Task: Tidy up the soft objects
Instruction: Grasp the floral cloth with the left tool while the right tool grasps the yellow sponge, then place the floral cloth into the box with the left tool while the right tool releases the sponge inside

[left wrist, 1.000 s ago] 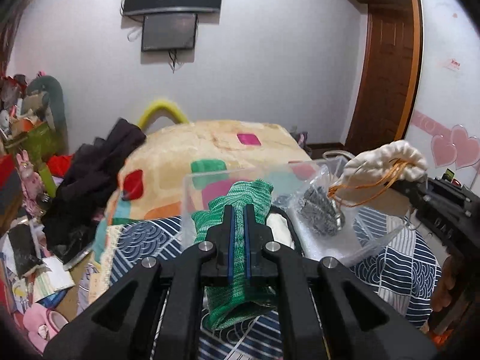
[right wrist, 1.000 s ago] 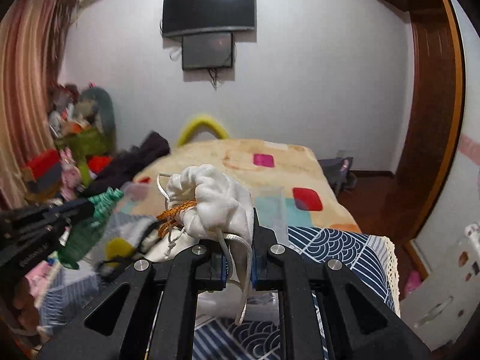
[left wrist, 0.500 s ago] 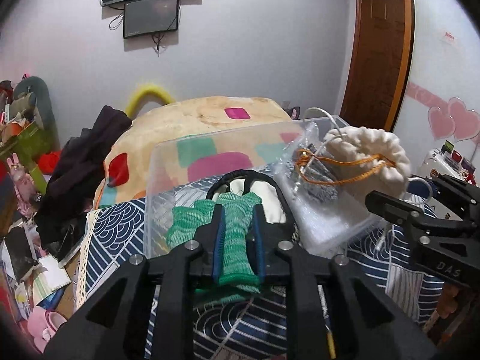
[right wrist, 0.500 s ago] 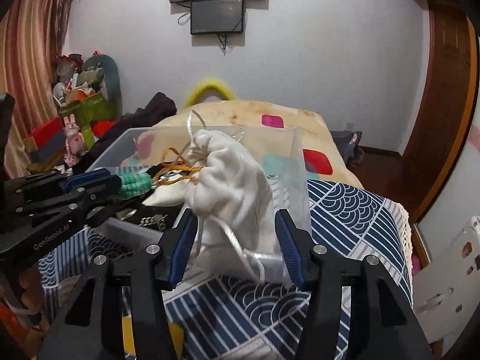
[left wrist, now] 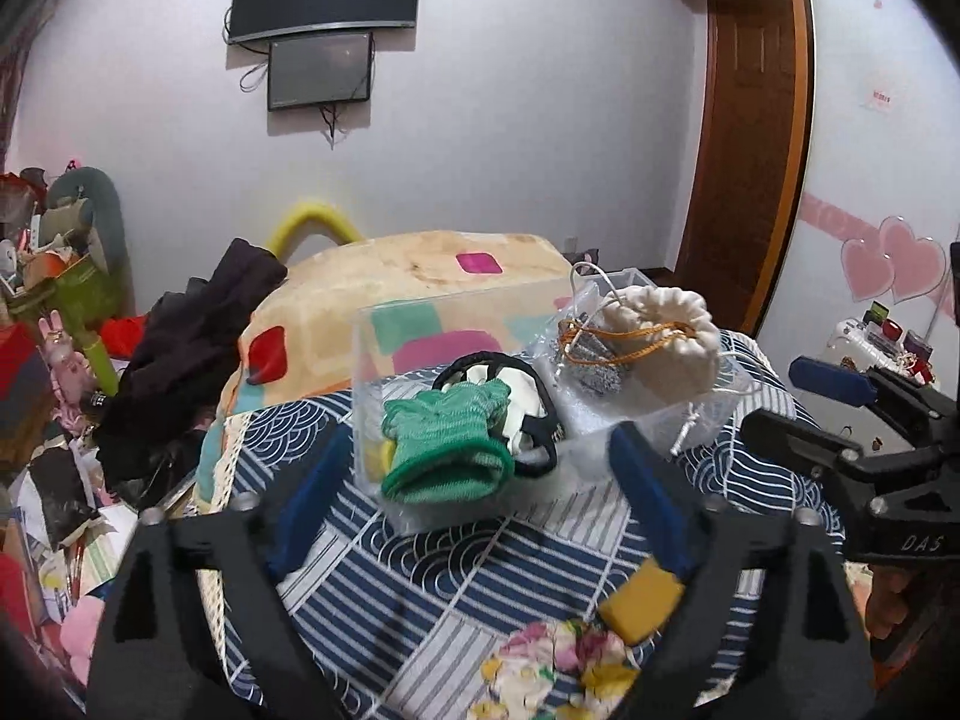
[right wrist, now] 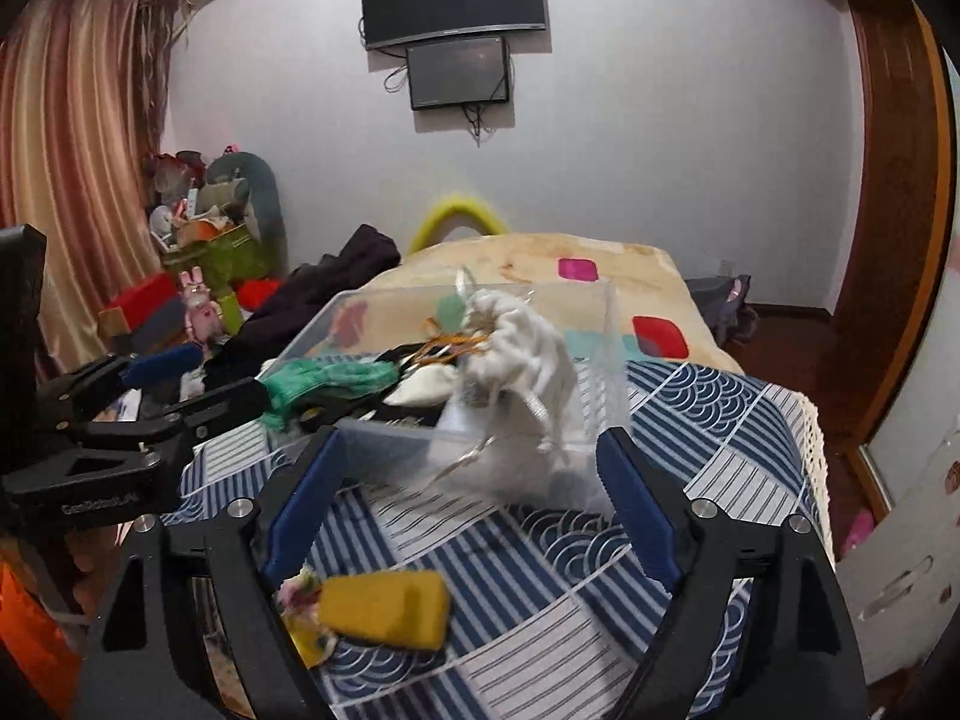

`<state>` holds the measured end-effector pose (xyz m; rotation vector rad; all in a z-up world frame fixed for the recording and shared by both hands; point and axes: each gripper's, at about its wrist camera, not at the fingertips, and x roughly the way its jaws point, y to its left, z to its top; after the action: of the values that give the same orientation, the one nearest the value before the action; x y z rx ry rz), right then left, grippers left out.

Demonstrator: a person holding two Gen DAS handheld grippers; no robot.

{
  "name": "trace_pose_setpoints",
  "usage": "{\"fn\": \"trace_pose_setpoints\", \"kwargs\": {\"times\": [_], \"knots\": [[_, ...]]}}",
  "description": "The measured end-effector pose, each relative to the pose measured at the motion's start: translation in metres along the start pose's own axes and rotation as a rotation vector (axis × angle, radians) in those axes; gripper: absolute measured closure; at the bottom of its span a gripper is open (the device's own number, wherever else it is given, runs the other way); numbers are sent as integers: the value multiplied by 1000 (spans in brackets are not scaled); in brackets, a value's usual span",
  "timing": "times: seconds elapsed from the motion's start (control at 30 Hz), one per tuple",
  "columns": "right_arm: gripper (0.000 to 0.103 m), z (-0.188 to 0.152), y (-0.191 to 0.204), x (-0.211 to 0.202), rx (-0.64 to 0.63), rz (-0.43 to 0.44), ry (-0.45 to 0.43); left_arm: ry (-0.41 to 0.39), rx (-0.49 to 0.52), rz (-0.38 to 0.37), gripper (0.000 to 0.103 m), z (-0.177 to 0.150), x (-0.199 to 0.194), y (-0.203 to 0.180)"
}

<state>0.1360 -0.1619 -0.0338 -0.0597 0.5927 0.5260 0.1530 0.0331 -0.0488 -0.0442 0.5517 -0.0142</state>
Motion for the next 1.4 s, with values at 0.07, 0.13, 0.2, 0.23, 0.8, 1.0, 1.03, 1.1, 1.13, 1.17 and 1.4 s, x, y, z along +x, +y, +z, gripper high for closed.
{"fn": "trace_pose_setpoints", "kwargs": {"times": [0.07, 0.13, 0.2, 0.23, 0.8, 1.0, 1.03, 1.1, 1.13, 1.17, 1.4], "knots": [[18, -5, 5, -1, -8, 6, 5, 4, -8, -10, 8, -6, -9, 2], [14, -12, 11, 2, -12, 14, 15, 22, -19, -16, 7, -13, -12, 5], [7, -18, 14, 5, -10, 22, 29, 47, -23, -8, 7, -22, -12, 8], [6, -22, 18, 7, -10, 23, 39, 56, -20, 0, 7, -26, -12, 9], [8, -68, 36, 58, -30, 44, 244, 242, -45, -27, 24, -103, 12, 18], [38, -72, 29, 50, -26, 60, 234, 274, -24, -70, 56, -114, 21, 8], [38, -71, 28, 47, -34, 35, 217, 278, -21, -72, 60, -115, 22, 6], [39, -70, 24, 39, -51, -17, 183, 273, -11, -67, 71, -118, 24, 3], [39, -69, 21, 35, -48, -24, 172, 265, -6, -63, 83, -118, 23, 2], [39, -67, 18, 32, -40, -24, 161, 262, -3, -70, 84, -118, 22, 1], [40, -62, 12, 18, -33, -36, 125, 238, -15, -64, 93, -113, 13, 5]]}}
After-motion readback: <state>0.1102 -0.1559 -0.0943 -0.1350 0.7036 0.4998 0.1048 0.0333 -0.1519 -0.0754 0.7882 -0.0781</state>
